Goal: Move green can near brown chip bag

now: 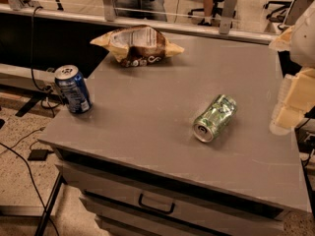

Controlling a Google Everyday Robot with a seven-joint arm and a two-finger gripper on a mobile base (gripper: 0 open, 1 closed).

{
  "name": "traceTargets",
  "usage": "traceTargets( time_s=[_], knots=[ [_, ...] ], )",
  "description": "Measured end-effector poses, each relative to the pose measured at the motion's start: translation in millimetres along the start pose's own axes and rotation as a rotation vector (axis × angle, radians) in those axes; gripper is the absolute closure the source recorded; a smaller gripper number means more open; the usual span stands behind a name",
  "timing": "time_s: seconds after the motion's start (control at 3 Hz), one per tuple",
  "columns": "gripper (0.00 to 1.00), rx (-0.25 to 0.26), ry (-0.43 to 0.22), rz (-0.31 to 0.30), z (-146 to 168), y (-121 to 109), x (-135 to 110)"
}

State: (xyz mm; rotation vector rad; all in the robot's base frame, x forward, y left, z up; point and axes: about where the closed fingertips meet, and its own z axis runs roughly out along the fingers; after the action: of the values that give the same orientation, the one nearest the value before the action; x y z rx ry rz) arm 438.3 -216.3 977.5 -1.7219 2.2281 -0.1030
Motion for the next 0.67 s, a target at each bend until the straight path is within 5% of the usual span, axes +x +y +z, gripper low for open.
traceTargets(
  time_s=[0.67],
  knots=[
    [0.00,-0.010,0.008,-0.056,0.2,-0.5,-3.7]
  ],
)
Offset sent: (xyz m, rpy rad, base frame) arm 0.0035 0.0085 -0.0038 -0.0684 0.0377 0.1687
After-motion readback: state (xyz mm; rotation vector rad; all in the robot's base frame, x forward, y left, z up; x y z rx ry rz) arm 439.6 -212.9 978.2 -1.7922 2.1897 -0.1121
